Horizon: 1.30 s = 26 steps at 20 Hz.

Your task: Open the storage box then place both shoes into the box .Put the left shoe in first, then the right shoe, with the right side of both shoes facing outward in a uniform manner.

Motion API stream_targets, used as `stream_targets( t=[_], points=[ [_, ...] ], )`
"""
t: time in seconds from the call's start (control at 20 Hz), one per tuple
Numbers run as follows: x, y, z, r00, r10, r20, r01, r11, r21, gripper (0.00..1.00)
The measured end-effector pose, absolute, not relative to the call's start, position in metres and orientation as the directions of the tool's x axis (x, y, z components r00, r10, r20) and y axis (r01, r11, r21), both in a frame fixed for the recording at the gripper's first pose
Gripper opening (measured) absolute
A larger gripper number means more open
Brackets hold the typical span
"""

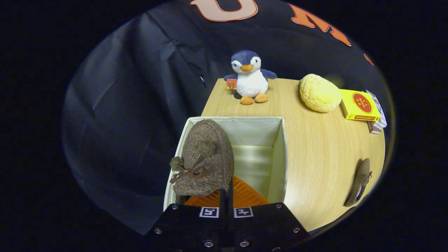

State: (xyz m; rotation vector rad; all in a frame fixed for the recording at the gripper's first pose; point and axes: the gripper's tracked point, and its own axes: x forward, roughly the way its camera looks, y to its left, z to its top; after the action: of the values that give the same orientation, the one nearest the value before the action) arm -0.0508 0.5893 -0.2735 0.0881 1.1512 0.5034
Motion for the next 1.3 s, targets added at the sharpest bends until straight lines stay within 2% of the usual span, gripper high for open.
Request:
stream_targets(
  t=[0.45,0.6,0.8,0.85,0.9,1.05,1.3],
  points=[
    [-0.049,0.606,-0.340,0.264,0.340,-0.903,-0.300,0.919,0.258,0.02],
    [-0.058,0.613,-0.352,0.213,0.348,-0.913,-0.295,0.914,0.280,0.05],
    [-0.067,0.613,-0.340,0.191,0.384,-0.903,-0.337,0.890,0.307,0.24],
    [-0.068,0.609,-0.336,0.185,0.393,-0.901,-0.343,0.885,0.316,0.34],
    [-0.069,0.606,-0.329,0.190,0.407,-0.893,-0.352,0.878,0.325,0.38],
    [-0.065,0.590,-0.305,0.224,0.451,-0.864,-0.370,0.860,0.352,0.60],
    [-0.063,0.538,-0.264,0.264,0.510,-0.818,-0.396,0.831,0.390,0.73]
  ],
)
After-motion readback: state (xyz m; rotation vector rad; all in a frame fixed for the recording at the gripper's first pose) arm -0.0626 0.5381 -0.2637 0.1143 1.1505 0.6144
